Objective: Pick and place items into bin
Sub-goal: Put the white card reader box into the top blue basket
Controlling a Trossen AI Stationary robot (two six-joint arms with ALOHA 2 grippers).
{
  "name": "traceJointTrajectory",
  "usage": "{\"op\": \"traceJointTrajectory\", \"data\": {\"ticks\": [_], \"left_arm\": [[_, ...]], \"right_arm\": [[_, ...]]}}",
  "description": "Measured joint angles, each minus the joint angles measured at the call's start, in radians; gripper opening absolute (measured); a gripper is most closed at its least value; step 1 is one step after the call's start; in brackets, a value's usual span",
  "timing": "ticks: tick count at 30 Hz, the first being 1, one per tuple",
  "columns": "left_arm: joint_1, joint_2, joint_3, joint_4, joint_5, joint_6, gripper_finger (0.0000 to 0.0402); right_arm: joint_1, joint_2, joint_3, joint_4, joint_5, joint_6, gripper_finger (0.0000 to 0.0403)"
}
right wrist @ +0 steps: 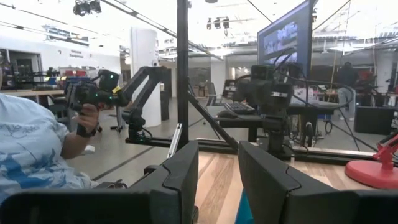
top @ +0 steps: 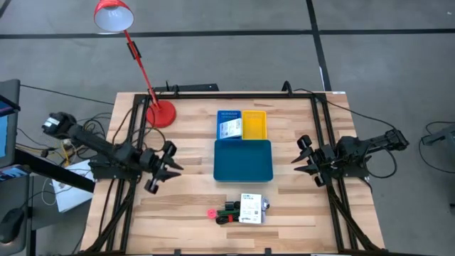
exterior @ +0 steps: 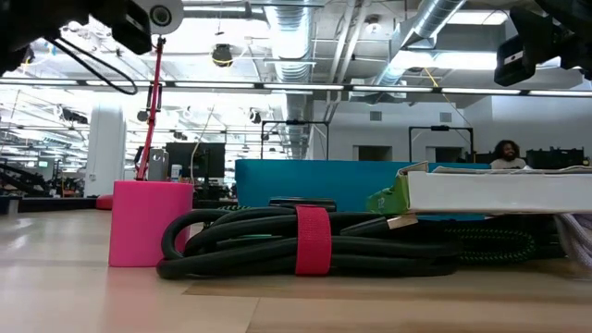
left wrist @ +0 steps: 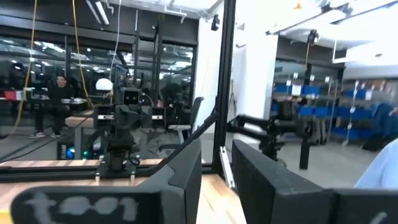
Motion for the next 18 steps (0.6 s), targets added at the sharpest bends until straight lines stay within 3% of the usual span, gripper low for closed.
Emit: {"op": "traceJointTrajectory", "data": {"ticks": [9,18], "left_arm": [[-0.103,0.029,0.0,0.005,-0.064,0.097,0.0077],[-0.107,0.028,0.0,-0.027,-0.022,0.006,0.0077]], "right_arm": [[0.0,0.0,0.0,0.0,0.0,0.0,0.0108],[0.0,0.0,0.0,0.0,0.0,0.0,0.0108]]}}
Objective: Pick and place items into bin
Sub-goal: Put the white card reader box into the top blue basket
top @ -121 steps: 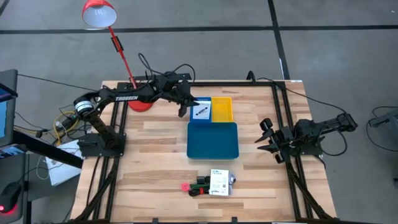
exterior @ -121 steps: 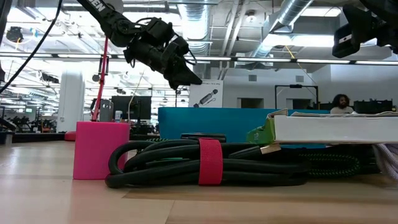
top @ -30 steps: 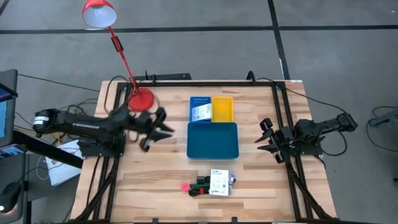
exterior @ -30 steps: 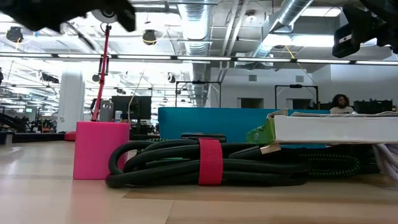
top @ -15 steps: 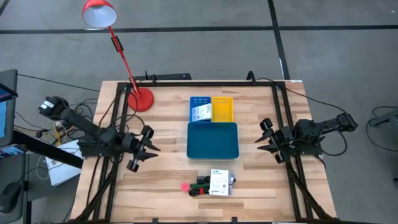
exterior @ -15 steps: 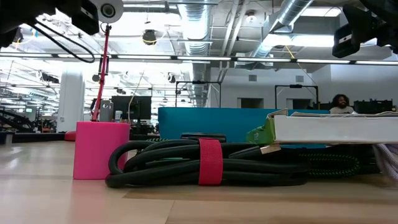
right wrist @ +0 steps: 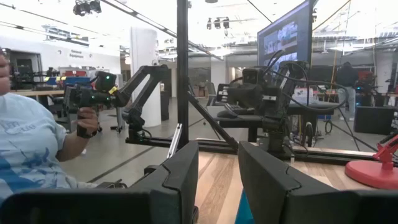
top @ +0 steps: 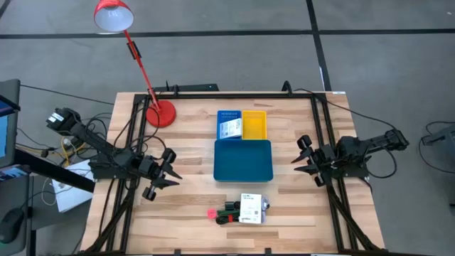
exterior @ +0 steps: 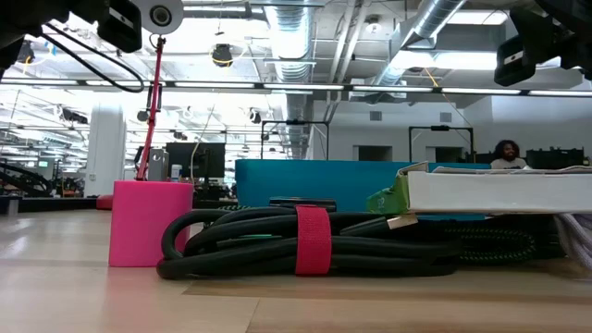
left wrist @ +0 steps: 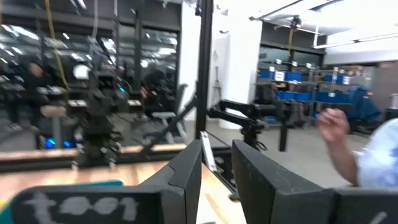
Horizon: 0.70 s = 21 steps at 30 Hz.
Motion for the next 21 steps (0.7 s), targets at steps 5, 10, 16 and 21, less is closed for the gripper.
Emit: {"op": "traceJointTrajectory", "data": {"ticks": [5,10,16,21], "left_arm": [[0.0,0.0,0.0,-0.058,0.018,-0.031,0.0077],[0.0,0.0,0.0,-0.079,0.018,-0.023,0.0077],[0.0,0.0,0.0,-0.086,0.014,0.084,0.0077],[0.0,0.0,0.0,-0.09,-0.038,0.188,0.0077]], "right_arm": [[0.0,0.0,0.0,0.0,0.0,0.0,0.0108],[0.0,0.0,0.0,0.0,0.0,0.0,0.0108],[-0.001,0.0,0.0,0.001,0.003,0.0,0.0108],[-0.001,0.0,0.0,0.008,0.047,-0.057,0.0108]]}}
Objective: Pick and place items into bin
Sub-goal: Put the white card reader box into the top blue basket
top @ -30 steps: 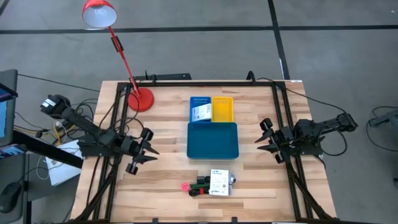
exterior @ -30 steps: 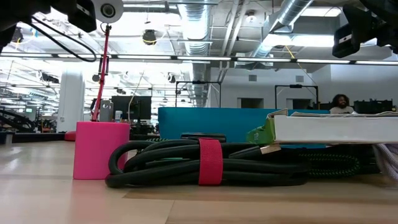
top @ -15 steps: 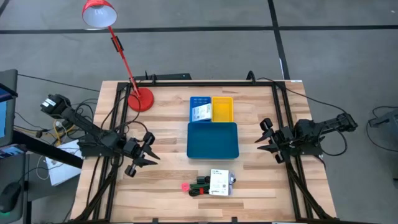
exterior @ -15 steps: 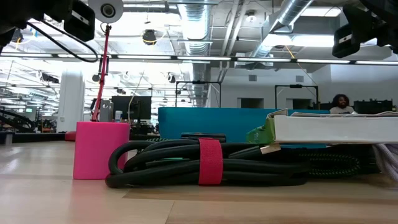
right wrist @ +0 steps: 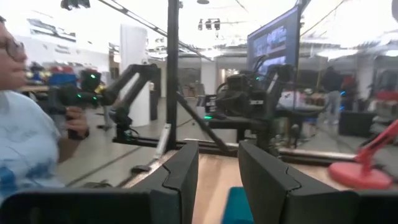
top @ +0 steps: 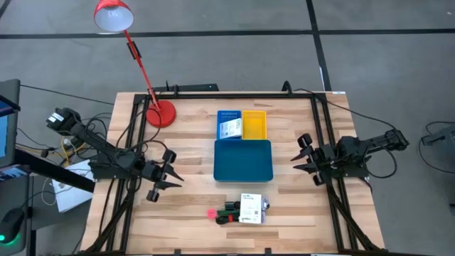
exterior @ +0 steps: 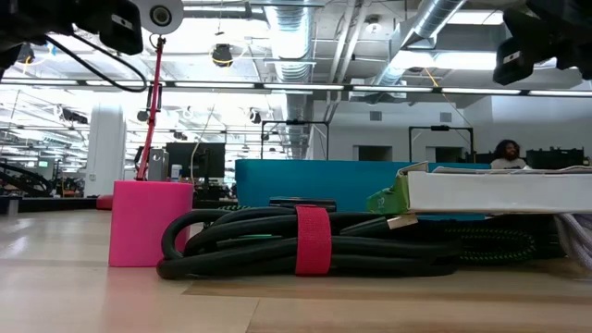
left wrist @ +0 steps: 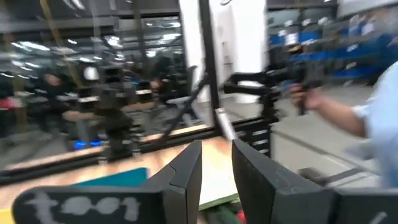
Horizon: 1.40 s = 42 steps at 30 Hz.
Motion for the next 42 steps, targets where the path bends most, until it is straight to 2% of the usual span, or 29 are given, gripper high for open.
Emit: {"op": "traceJointTrajectory", "data": {"ticks": [3,7,9,14,17,21,25,29,34,36,42], "left_arm": [[0.001,0.0,0.0,0.0,-0.13,0.034,0.0077],[0.029,0.0,0.0,0.0,-0.296,0.006,0.0077],[0.053,0.0,0.0,-0.003,-0.299,-0.027,0.0077],[0.099,0.0,0.0,-0.023,-0.217,-0.086,0.0077],[0.106,0.0,0.0,-0.022,-0.208,-0.093,0.0077],[0.106,0.0,0.0,-0.021,-0.212,-0.085,0.0077],[0.106,0.0,0.0,-0.021,-0.213,-0.083,0.0077],[0.106,0.0,0.0,-0.021,-0.214,-0.053,0.0077],[0.106,0.0,0.0,-0.045,-0.214,-0.066,0.0077],[0.106,0.0,0.0,-0.044,-0.214,-0.087,0.0077],[0.106,0.0,0.001,-0.032,-0.214,-0.093,0.0077]], "right_arm": [[0.0,0.0,0.0,0.053,-0.001,-0.007,0.0108],[0.013,0.002,0.0,0.169,-0.005,0.14,0.0108],[0.026,0.002,0.001,0.248,-0.005,0.186,0.0108],[0.049,0.002,0.001,0.32,0.008,0.188,0.0108],[0.043,0.002,0.001,0.353,0.081,0.18,0.0108],[0.036,0.035,0.041,0.294,0.103,0.185,0.0108],[0.074,0.159,0.1,0.246,0.142,0.195,0.0108],[0.139,0.348,0.204,0.191,0.267,0.135,0.0108],[0.258,0.569,0.394,0.019,0.443,0.028,0.0108],[0.324,0.645,0.474,-0.075,0.56,0.006,0.0108],[0.537,0.834,0.654,-0.333,1.022,0.013,0.0108]]}}
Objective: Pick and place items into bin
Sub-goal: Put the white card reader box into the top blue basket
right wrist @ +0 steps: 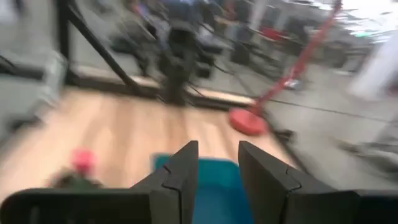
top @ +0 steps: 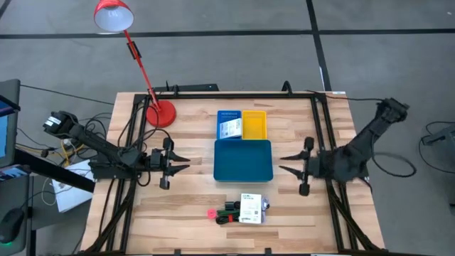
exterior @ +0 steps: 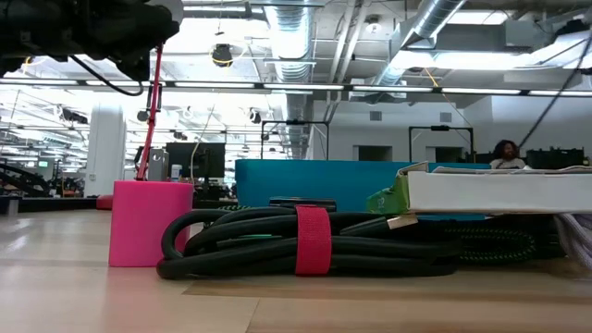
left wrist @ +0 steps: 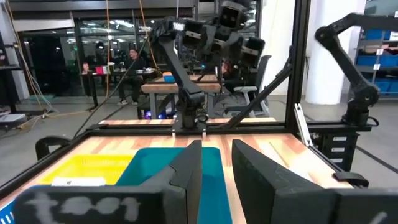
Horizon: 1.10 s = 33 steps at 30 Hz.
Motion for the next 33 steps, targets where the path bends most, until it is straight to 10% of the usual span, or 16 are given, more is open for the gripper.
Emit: {"op": "traceJointTrajectory", "data": {"ticks": [4,14,33], "left_arm": [[0.0,0.0,0.0,0.0,0.0,0.0,0.0077],[0.0,0.0,0.0,0.005,-0.001,0.005,0.0077],[0.0,0.0,0.0,0.003,0.0,0.0,0.0077]], "right_arm": [[0.11,0.112,0.06,-0.091,0.158,0.107,0.0108],[0.219,0.298,0.082,-0.101,0.151,0.568,0.0108],[0.226,0.626,0.082,0.024,0.094,0.554,0.0108]]}}
